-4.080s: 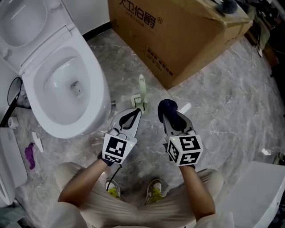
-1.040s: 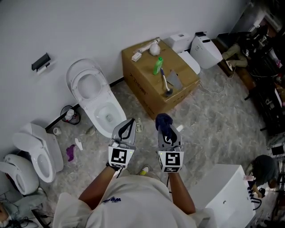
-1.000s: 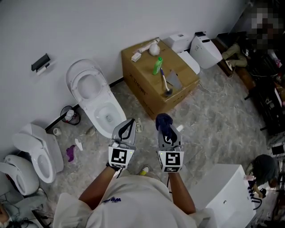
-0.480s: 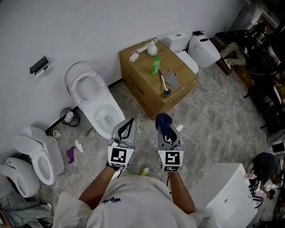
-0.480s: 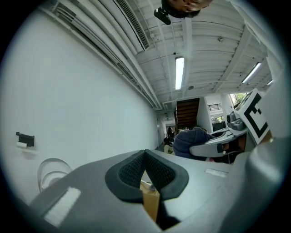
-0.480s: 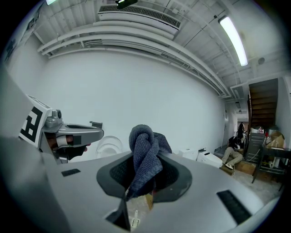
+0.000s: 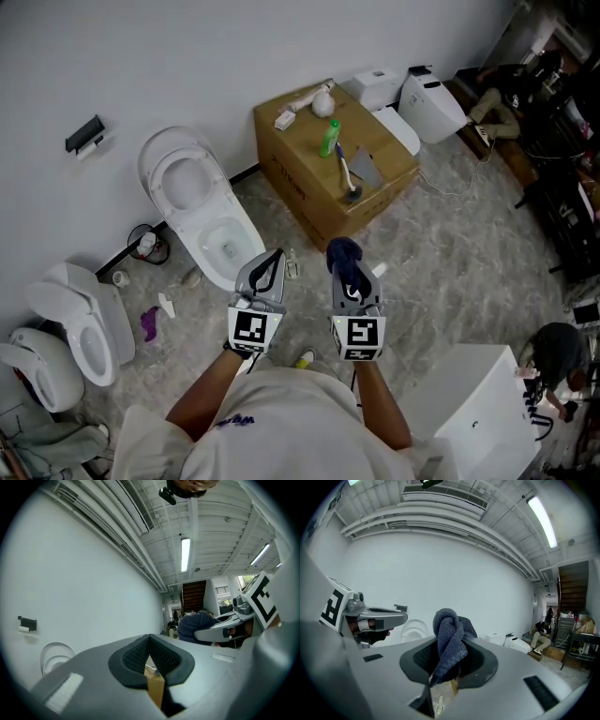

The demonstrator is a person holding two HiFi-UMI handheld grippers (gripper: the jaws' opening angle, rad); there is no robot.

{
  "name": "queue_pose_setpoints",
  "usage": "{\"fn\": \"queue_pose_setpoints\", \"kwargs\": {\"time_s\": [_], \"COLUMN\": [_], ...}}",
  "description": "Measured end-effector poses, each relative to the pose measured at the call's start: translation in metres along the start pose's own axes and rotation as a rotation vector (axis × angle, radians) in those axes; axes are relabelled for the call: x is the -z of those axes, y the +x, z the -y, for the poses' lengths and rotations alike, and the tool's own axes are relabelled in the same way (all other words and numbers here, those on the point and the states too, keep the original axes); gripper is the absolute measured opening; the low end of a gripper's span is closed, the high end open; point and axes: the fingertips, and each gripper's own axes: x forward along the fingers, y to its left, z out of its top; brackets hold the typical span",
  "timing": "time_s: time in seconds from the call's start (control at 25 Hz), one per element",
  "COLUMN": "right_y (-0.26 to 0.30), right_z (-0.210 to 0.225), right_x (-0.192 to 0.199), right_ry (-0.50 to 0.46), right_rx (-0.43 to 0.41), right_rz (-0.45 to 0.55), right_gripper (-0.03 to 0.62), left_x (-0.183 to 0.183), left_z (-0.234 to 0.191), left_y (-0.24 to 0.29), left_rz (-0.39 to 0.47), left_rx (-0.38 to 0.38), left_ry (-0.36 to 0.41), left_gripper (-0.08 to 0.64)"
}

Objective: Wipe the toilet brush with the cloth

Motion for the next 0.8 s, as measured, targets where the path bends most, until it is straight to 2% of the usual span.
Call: {"fn": "queue_pose_setpoints", "kwargs": {"time_s": [0.8], "right_y": [-0.009], "right_z": [0.004], "right_x": [0.007], "right_ry": [-0.007], "right_rx": [-0.003], "right_rz": [-0.026], "right_gripper": [0.095], "left_x": [0.011], "left_z": [0.005], "left_y": [-0.011], "left_rz": [-0.021], "left_rx": [0.003], "left_ry": [-0.011], "left_gripper": [0.000]}}
